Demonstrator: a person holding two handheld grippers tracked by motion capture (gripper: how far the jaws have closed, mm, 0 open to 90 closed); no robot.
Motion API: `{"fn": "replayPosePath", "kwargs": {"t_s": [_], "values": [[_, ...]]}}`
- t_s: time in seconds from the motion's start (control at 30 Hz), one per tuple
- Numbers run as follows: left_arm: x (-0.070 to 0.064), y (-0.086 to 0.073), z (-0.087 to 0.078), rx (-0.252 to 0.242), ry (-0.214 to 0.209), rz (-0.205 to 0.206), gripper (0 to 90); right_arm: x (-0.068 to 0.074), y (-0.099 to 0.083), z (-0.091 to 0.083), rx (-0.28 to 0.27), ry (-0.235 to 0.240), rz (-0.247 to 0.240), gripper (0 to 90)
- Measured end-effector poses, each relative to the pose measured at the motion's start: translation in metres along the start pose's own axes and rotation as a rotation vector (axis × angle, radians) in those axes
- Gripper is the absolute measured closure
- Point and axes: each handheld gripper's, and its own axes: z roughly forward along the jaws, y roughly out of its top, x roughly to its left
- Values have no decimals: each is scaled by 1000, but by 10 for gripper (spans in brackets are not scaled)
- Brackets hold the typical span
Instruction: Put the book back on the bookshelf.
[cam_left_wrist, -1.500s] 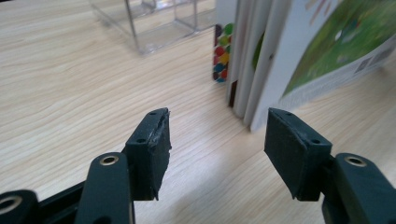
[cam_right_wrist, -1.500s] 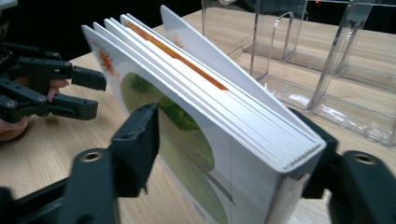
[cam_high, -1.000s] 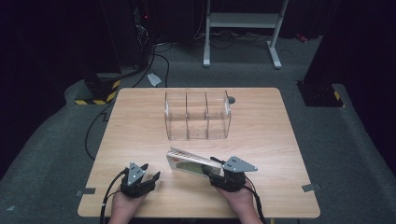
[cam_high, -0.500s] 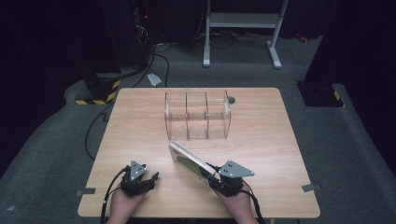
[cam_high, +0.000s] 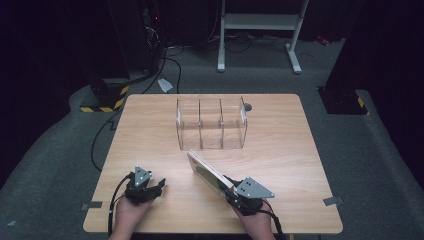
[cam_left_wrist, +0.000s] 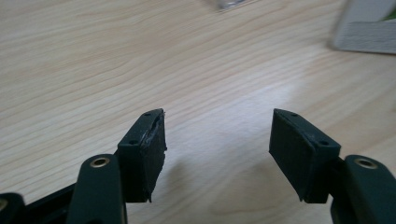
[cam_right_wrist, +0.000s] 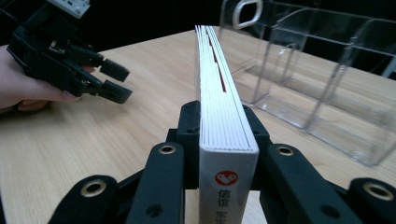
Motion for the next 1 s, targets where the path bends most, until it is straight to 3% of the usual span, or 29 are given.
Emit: {"fn": "replayPosePath", "kwargs": {"t_s": [0.1,0.27,0.37,0.43,0.7,1.0], "values": [[7,0,3,6,13,-22,362,-5,0,-8,-21,-27,22,754],[12,2,11,21,16,-41,366,-17,-1,-28,-41,-113,43,754],[11,6,16,42,29,-14,359,-24,-3,-36,-35,-153,50,753],[10,7,18,40,22,-21,354,-28,-7,-42,-29,-181,60,753],[11,9,24,41,-11,-49,307,-34,-16,-50,-18,-264,81,752],[11,10,25,39,-14,-47,298,-34,-20,-47,-2,-297,108,746]]}}
